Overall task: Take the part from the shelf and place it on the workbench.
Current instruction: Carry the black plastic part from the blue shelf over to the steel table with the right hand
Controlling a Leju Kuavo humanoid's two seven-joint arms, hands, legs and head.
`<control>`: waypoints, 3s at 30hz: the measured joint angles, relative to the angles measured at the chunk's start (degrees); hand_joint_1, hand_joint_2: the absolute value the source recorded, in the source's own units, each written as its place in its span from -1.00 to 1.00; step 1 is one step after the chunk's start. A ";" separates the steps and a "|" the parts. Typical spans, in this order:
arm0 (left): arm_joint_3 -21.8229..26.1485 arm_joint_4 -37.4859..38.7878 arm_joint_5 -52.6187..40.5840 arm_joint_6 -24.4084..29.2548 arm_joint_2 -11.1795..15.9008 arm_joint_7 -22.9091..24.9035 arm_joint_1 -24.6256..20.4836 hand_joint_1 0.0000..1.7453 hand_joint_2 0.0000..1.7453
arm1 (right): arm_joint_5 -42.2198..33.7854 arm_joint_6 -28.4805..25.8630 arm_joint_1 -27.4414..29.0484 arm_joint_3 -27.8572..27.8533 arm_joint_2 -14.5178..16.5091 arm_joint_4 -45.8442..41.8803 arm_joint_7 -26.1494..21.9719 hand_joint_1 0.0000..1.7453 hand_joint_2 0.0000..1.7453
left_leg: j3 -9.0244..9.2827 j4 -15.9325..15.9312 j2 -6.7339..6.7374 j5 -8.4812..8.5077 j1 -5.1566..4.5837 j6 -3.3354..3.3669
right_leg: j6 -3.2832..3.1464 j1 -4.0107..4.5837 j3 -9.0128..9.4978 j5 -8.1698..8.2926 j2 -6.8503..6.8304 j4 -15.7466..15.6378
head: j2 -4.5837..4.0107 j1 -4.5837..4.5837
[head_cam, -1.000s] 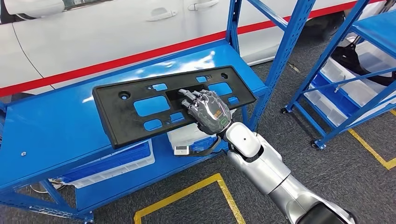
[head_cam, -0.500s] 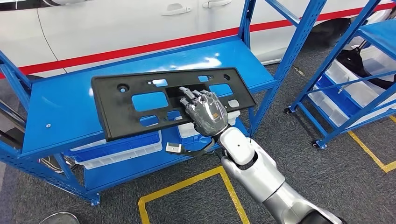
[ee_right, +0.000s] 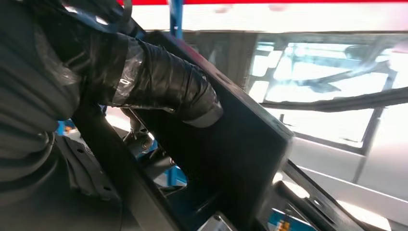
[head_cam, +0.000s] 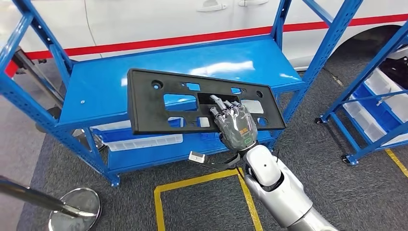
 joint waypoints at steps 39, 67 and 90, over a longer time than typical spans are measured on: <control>0.12 -1.34 13.14 -14.47 4.58 1.07 -17.71 -1.00 1.00 | -12.09 2.41 -14.72 6.56 7.72 12.92 -5.88 1.00 1.00 | 10.08 -12.67 2.87 4.73 0.00 -1.27 | 1.88 -0.50 -5.12 2.46 -4.55 2.65 | 0.00 0.10; -4.20 -1.57 18.86 -15.62 6.07 -0.24 -16.74 -1.00 1.00 | -13.39 3.17 -21.60 3.18 7.16 18.80 -5.99 1.00 1.00 | 5.32 -3.34 1.88 5.07 -0.08 -0.67 | 0.36 0.04 -5.51 1.69 -3.03 3.69 | 0.00 0.00; -7.46 -1.77 23.09 -16.44 7.05 -0.67 -16.08 -1.00 1.00 | -12.95 3.33 -23.78 1.78 7.06 20.68 -6.12 1.00 1.00 | -2.06 -11.57 -3.26 13.28 -0.80 0.50 | 0.79 -0.66 1.50 -3.07 2.41 2.45 | 0.00 0.02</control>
